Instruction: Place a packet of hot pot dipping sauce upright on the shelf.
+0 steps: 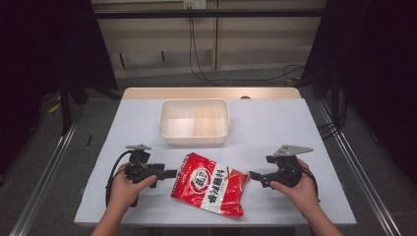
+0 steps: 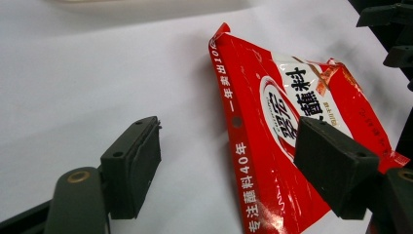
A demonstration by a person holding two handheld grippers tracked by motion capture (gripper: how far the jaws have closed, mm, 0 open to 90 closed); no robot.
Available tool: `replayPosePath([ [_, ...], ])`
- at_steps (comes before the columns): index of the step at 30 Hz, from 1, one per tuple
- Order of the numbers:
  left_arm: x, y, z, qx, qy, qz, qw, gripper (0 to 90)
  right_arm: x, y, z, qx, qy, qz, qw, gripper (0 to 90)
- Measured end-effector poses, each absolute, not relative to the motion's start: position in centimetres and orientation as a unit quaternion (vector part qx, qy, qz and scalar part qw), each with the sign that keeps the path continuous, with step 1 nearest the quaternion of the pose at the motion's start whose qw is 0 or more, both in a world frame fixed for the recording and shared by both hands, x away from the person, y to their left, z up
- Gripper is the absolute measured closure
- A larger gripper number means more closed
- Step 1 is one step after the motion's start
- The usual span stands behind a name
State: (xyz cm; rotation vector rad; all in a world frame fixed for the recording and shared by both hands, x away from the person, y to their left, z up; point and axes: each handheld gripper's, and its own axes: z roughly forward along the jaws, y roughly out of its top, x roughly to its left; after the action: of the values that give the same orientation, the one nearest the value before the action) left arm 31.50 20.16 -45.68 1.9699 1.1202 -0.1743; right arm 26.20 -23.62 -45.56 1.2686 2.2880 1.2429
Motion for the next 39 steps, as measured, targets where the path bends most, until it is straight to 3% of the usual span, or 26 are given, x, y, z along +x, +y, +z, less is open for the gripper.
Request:
replayPosePath([
  [22, 32.3, 18.6, -45.6, 0.812, 0.424, -0.053, 0.397, 23.7, 25.3, -24.9, -45.6, 0.451, 0.776, 0.422, 0.13, 8.4],
  [39, 32.8, 16.9, -46.0, 0.817, 0.419, -0.068, 0.39, 25.0, 25.3, -24.9, -45.5, 0.451, 0.775, 0.424, 0.13, 8.5],
])
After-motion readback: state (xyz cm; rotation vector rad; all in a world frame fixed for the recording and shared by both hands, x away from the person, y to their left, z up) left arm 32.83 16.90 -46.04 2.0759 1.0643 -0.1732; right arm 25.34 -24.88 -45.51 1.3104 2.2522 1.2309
